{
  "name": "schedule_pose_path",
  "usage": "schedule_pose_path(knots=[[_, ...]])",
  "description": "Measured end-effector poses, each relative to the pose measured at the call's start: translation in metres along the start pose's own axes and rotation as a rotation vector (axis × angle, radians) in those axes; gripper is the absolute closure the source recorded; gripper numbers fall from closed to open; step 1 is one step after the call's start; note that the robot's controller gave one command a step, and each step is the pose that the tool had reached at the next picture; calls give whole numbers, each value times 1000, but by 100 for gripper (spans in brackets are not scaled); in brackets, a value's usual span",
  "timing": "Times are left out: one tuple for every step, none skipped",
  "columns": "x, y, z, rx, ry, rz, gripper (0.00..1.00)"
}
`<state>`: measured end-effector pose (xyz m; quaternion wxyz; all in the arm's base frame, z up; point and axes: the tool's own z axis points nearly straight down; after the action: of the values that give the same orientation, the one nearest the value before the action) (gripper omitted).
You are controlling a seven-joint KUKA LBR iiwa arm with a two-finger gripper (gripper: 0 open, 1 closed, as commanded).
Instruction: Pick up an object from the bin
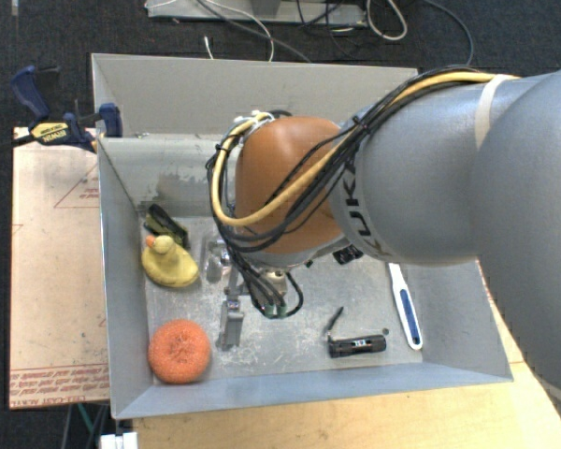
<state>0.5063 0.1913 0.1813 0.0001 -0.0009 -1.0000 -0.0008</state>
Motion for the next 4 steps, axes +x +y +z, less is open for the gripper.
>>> schedule_pose_path(knots=[[0, 0, 0, 0, 0, 0, 0], [13, 53, 54, -1, -1, -134, 0], [14, 62, 64, -1, 2, -155, 0], [7, 15, -49, -1, 4, -214, 0]])
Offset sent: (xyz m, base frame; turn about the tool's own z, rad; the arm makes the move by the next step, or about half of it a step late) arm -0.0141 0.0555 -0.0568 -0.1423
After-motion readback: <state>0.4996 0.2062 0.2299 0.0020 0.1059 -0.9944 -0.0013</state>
